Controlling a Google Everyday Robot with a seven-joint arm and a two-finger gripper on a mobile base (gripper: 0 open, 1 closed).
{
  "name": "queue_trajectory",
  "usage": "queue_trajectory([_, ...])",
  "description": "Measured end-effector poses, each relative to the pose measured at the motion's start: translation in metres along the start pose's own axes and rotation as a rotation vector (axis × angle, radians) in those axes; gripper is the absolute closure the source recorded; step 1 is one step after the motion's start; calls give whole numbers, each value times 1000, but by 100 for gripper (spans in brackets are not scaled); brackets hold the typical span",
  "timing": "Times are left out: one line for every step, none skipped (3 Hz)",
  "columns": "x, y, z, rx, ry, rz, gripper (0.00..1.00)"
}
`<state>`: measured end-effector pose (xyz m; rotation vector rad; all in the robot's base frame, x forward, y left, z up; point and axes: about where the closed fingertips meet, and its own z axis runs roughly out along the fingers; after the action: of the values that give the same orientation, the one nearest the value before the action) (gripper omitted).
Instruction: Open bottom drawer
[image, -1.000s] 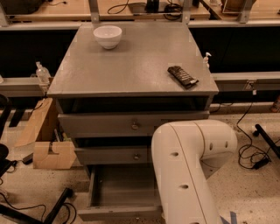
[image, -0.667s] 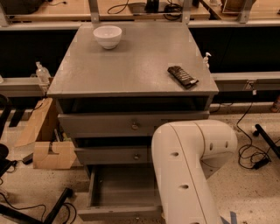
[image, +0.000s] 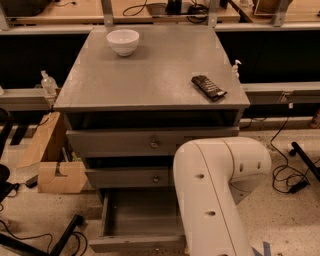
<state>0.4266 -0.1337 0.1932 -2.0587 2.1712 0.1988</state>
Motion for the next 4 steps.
queue_trajectory([0, 1, 1, -2, 0, 0, 5])
queue_trajectory([0, 1, 1, -3, 0, 0, 0])
queue_trajectory([0, -6, -1, 8, 11, -4, 0])
queue_trajectory([0, -7, -1, 8, 13, -5, 3])
